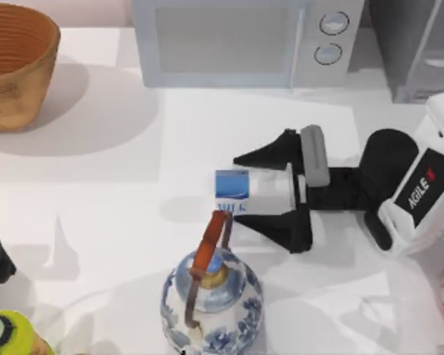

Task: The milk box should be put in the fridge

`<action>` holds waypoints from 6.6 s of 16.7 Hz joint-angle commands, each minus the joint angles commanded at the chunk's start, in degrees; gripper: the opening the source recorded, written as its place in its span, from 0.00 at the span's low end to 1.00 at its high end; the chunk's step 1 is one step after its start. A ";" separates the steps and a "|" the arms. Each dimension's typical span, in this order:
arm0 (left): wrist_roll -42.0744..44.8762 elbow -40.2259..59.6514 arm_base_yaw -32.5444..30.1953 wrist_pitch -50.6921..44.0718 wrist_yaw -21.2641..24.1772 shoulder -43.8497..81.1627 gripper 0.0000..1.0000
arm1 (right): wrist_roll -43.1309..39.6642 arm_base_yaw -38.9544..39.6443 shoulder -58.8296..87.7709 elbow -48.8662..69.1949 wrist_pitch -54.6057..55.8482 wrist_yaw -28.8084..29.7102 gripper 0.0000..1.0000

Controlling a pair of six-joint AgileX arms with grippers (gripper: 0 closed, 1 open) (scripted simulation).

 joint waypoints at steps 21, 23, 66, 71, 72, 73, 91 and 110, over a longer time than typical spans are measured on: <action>0.00 0.00 0.00 0.00 0.00 0.00 1.00 | -0.33 4.73 1.46 3.81 -2.72 4.71 0.10; 0.00 0.00 0.00 0.00 0.00 0.00 1.00 | -0.33 4.73 1.46 3.81 -2.72 4.71 0.00; 0.00 0.00 0.00 0.00 0.00 0.00 1.00 | -0.35 -8.94 -98.84 -35.10 -60.01 40.51 0.00; 0.00 0.00 0.00 0.00 0.00 0.00 1.00 | -0.87 -14.88 -128.59 -50.20 -74.23 56.18 0.00; 0.00 0.00 0.00 0.00 0.00 0.00 1.00 | -0.98 -15.88 -133.08 -52.80 -76.65 58.85 0.00; 0.00 0.00 0.00 0.00 0.00 0.00 1.00 | -1.09 -16.77 -136.98 -55.19 -78.87 61.27 0.00; 0.00 0.00 0.00 0.00 0.00 0.00 1.00 | -0.96 -23.17 -131.02 -53.05 -74.36 66.97 0.00; 0.00 0.00 0.00 0.00 0.00 0.00 1.00 | 0.19 -34.77 -26.71 -8.53 -17.40 53.70 0.00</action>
